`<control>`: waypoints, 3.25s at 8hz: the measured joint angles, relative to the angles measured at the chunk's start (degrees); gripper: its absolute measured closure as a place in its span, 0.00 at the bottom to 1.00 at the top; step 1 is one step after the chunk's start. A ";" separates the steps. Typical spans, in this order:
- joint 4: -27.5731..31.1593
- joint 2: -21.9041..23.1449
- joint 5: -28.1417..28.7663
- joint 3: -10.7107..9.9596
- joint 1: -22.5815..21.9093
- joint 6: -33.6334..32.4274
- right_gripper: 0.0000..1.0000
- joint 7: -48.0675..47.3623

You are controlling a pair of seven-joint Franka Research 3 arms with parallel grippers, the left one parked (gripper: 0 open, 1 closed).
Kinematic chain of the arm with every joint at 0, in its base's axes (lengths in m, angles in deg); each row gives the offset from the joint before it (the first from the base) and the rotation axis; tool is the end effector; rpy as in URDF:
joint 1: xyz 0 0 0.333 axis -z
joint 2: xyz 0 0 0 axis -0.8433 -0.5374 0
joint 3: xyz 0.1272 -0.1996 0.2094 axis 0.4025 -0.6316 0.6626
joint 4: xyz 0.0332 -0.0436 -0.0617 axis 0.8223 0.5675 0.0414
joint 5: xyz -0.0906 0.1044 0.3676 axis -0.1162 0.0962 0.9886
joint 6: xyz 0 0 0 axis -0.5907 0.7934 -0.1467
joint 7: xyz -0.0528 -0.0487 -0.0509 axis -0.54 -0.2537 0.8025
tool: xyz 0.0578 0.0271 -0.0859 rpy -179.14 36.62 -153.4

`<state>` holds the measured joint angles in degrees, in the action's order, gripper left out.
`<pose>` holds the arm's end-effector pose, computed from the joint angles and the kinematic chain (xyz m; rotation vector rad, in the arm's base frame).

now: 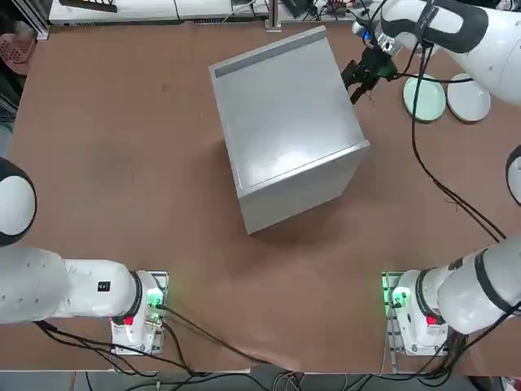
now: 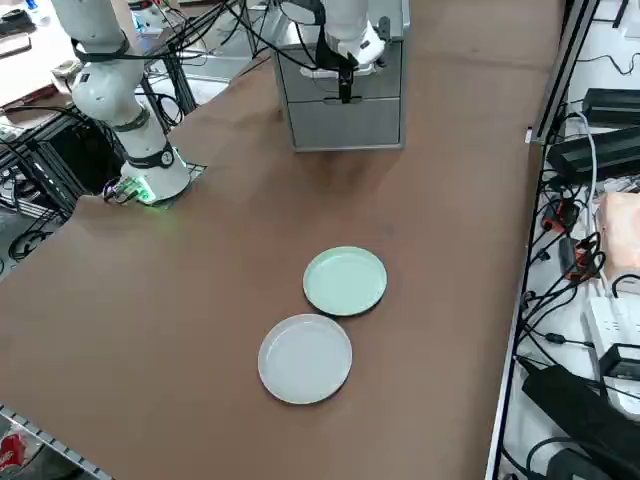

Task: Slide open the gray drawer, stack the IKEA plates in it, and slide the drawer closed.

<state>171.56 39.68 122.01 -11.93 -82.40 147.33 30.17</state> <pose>0.5367 0.1945 0.3777 -2.6024 -0.3749 0.2145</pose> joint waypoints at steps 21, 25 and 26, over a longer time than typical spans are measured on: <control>-1.15 1.13 -10.53 0.34 24.62 -9.34 0.00 19.03; -11.30 0.45 -13.55 -0.68 29.07 -12.86 0.00 19.35; -13.28 -0.02 -13.55 -0.78 30.00 -13.29 0.00 19.16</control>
<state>158.28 39.66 108.46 -12.71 -52.40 134.04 49.33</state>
